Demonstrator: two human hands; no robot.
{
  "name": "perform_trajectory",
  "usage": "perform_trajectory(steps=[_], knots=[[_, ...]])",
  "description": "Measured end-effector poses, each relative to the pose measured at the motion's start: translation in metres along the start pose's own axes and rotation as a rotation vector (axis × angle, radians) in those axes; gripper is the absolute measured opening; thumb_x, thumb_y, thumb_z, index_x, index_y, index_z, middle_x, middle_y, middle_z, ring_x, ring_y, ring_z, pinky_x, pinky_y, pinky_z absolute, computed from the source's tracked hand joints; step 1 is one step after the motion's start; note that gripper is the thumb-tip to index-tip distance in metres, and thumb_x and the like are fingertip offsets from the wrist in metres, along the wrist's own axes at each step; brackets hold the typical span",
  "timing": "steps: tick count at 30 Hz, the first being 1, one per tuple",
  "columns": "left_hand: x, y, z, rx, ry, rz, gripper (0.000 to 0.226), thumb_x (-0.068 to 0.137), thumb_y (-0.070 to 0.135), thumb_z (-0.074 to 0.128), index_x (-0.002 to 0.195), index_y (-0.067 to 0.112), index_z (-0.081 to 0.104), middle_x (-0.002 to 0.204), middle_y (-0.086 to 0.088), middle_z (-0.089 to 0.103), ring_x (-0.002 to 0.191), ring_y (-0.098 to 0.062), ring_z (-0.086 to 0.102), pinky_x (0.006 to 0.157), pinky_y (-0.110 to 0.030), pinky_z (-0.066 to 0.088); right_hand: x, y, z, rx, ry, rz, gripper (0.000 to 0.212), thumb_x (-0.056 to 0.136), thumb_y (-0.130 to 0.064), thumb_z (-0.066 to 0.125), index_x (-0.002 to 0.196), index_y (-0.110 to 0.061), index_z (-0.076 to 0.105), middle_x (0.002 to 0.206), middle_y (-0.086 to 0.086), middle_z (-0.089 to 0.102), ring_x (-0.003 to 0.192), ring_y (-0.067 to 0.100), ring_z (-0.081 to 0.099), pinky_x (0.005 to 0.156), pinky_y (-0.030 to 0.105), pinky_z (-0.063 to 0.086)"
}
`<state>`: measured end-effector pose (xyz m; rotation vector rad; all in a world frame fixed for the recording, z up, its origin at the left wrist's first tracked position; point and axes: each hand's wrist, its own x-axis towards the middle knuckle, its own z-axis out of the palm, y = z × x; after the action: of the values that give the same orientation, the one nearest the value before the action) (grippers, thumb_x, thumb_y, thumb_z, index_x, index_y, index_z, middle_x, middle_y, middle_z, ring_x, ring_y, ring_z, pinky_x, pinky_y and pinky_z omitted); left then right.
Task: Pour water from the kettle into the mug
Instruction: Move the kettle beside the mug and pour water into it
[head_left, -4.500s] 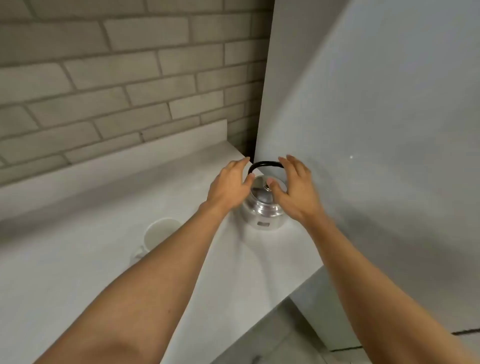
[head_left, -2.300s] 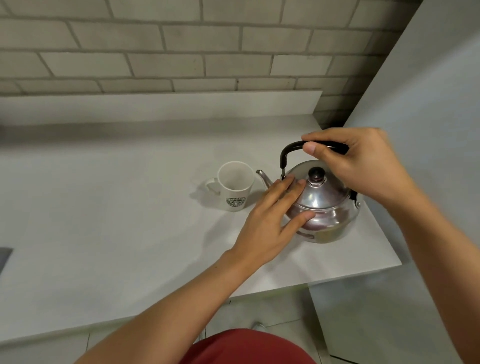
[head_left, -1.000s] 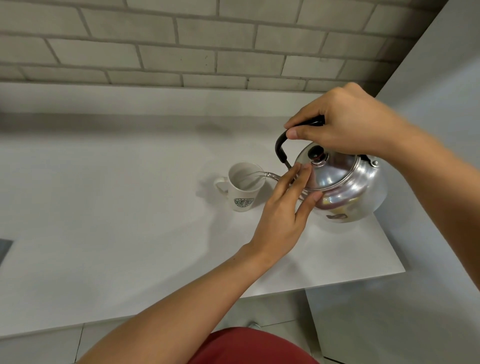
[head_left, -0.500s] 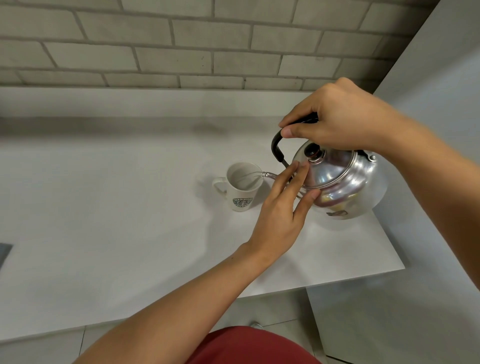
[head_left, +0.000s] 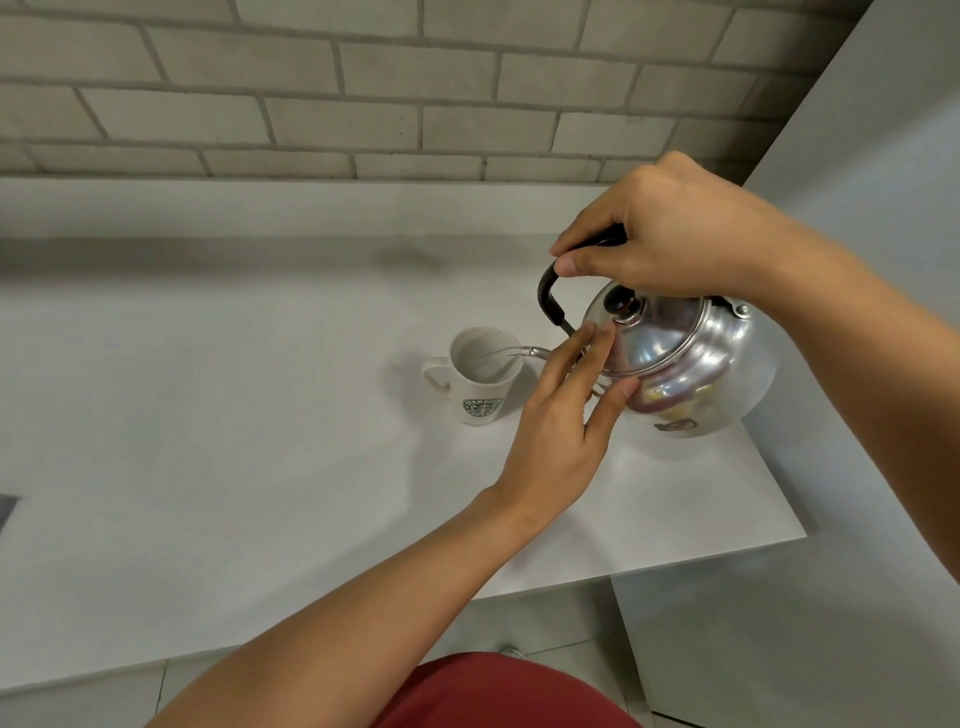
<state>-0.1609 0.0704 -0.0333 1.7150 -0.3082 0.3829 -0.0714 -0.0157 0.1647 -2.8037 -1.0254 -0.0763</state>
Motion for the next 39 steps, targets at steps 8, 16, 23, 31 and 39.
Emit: perform_trajectory(steps=[8, 16, 23, 31, 39], knots=[[0.003, 0.002, 0.001, -0.033, 0.018, -0.001, 0.052, 0.108, 0.026, 0.059, 0.157, 0.019, 0.043, 0.162, -0.007, 0.042, 0.152, -0.02, 0.04, 0.109, -0.053, 0.052, 0.005, -0.003, -0.004, -0.019, -0.027, -0.012, 0.024, 0.095, -0.042, 0.07, 0.112, -0.028, 0.082, 0.108, -0.009, 0.08, 0.1, 0.014, 0.072, 0.088, 0.042, 0.058], [0.005, 0.003, 0.0, -0.045, 0.026, -0.002, 0.052, 0.107, 0.025, 0.059, 0.157, 0.016, 0.044, 0.161, -0.008, 0.043, 0.152, -0.019, 0.04, 0.108, -0.052, 0.053, 0.009, -0.006, -0.007, -0.047, -0.044, -0.024, 0.024, 0.096, -0.041, 0.07, 0.112, -0.028, 0.081, 0.11, -0.01, 0.079, 0.102, 0.014, 0.071, 0.088, 0.044, 0.058], [0.007, 0.004, -0.001, -0.06, 0.028, -0.009, 0.053, 0.107, 0.027, 0.058, 0.157, 0.015, 0.043, 0.162, -0.009, 0.043, 0.152, -0.018, 0.04, 0.108, -0.05, 0.053, 0.012, -0.008, -0.006, -0.038, -0.054, 0.001, 0.022, 0.096, -0.042, 0.071, 0.111, -0.03, 0.081, 0.105, -0.01, 0.08, 0.09, 0.014, 0.07, 0.082, 0.043, 0.059], [0.007, 0.005, -0.001, -0.074, 0.038, -0.014, 0.052, 0.107, 0.026, 0.058, 0.156, 0.015, 0.045, 0.161, -0.008, 0.044, 0.151, -0.018, 0.041, 0.109, -0.049, 0.053, 0.016, -0.009, -0.005, -0.053, -0.071, 0.014, 0.02, 0.095, -0.043, 0.071, 0.109, -0.033, 0.081, 0.099, -0.008, 0.08, 0.088, 0.017, 0.071, 0.08, 0.045, 0.058], [0.009, 0.003, 0.0, -0.07, 0.06, 0.001, 0.051, 0.107, 0.023, 0.06, 0.154, 0.013, 0.047, 0.158, -0.009, 0.046, 0.149, -0.014, 0.043, 0.106, -0.042, 0.056, 0.018, -0.008, -0.004, -0.067, -0.075, 0.013, 0.019, 0.095, -0.044, 0.07, 0.108, -0.035, 0.081, 0.097, -0.004, 0.08, 0.089, 0.02, 0.07, 0.08, 0.046, 0.058]])
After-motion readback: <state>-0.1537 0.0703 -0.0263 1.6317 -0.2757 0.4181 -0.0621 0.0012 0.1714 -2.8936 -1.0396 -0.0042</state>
